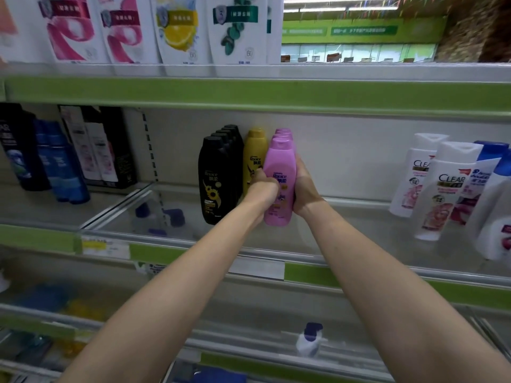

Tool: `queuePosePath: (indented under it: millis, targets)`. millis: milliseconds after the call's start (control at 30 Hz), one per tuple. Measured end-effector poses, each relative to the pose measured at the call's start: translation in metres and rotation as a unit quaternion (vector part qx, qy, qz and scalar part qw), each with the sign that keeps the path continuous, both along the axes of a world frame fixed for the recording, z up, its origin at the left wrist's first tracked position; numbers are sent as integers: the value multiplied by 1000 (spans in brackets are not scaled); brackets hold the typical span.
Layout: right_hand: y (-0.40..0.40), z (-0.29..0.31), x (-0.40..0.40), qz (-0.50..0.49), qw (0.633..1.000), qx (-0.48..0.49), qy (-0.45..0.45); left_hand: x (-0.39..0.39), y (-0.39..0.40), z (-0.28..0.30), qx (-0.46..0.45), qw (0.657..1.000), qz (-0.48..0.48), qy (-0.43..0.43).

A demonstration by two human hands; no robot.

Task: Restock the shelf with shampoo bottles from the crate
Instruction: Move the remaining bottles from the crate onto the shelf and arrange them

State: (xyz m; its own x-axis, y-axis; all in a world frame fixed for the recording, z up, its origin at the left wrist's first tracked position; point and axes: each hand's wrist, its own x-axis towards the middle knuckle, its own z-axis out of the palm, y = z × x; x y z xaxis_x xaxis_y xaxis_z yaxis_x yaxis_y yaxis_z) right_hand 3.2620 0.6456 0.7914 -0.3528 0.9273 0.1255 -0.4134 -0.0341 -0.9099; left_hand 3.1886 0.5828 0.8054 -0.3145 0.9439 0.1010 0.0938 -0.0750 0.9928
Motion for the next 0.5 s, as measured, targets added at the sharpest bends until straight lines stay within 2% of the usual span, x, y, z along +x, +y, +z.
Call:
queuePosePath:
  millis: [167, 500]
  targets:
    - [0, 1, 0, 2, 1000, 10, -6, 1, -1, 0, 1, 999, -15, -32]
    - [-2, 5, 3, -31, 998, 16, -46, 4, -1, 1, 5, 1000, -4, -26]
